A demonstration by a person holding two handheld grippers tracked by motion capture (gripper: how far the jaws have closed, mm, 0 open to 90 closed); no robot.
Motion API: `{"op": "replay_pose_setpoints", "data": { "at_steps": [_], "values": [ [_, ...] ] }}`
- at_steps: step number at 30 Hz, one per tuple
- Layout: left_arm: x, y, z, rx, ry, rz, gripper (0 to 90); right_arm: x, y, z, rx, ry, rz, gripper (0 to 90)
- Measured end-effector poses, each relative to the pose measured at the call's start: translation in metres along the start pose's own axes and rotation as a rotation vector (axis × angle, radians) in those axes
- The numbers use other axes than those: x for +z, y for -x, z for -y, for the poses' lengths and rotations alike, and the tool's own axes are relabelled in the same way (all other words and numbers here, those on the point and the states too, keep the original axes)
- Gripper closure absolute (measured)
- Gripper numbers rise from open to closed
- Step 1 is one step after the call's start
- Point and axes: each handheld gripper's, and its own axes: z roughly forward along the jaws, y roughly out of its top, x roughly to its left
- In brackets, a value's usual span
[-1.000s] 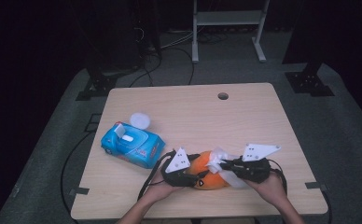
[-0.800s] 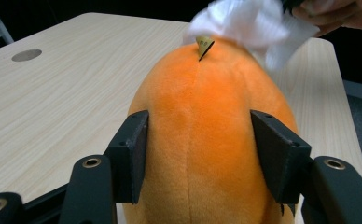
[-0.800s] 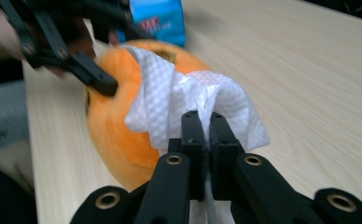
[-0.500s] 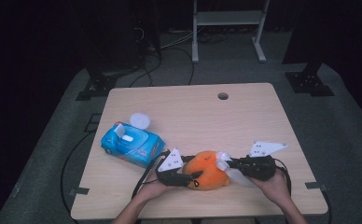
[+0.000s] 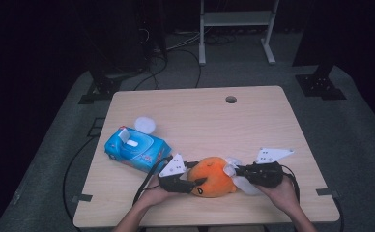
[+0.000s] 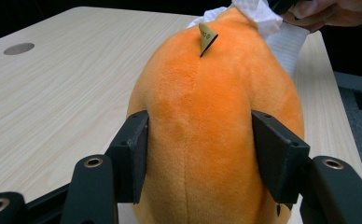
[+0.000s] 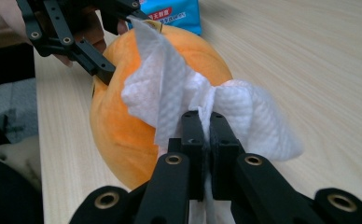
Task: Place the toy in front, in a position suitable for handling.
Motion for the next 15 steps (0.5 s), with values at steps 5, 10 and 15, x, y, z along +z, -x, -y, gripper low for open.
{"op": "replay_pose_setpoints", "data": {
  "at_steps": [5,10,15],
  "values": [
    [0.008,0.01,-0.007,0.022,0.004,-0.023,40.4,-0.016,-0.017,-0.027,-0.062,0.157,-0.051,86.2],
    [0.008,0.014,-0.009,0.054,0.001,-0.036,39.3,0.002,-0.021,-0.022,-0.095,0.04,0.0,86.0],
    [0.012,0.018,-0.013,0.058,0.008,-0.038,39.1,-0.007,-0.017,-0.024,-0.058,0.07,-0.003,86.3]
  ]
}}
